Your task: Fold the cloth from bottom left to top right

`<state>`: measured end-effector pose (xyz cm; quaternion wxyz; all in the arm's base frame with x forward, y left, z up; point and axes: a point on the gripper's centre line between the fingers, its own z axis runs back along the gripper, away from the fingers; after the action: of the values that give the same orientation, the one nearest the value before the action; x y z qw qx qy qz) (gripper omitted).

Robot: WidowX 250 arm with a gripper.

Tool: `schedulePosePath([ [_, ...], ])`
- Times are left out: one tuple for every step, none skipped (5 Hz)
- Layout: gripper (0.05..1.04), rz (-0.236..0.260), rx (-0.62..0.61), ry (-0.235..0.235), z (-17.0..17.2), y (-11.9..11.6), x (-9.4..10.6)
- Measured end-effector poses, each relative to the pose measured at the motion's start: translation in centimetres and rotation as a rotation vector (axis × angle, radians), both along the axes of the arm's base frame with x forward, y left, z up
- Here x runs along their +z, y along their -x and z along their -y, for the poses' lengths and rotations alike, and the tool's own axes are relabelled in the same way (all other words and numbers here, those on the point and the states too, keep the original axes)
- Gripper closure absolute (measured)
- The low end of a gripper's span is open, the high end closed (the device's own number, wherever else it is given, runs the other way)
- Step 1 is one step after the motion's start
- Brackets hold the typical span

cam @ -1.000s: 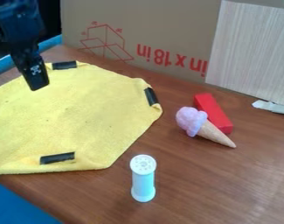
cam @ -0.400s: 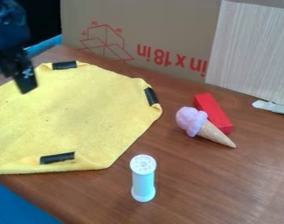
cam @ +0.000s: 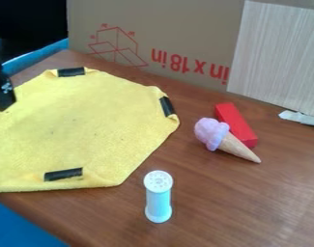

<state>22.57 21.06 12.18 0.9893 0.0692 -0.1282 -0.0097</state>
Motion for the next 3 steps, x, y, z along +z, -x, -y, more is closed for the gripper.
schedulePosePath([
  [0.083, 0.024, 0.064, -0.02, -1.9, 1.4, -0.1],
  [0.083, 0.023, 0.096, -0.067, -3.2, 2.2, -1.3],
  [0.083, 0.033, 0.14, -0.054, -4.0, 2.6, -2.4],
])
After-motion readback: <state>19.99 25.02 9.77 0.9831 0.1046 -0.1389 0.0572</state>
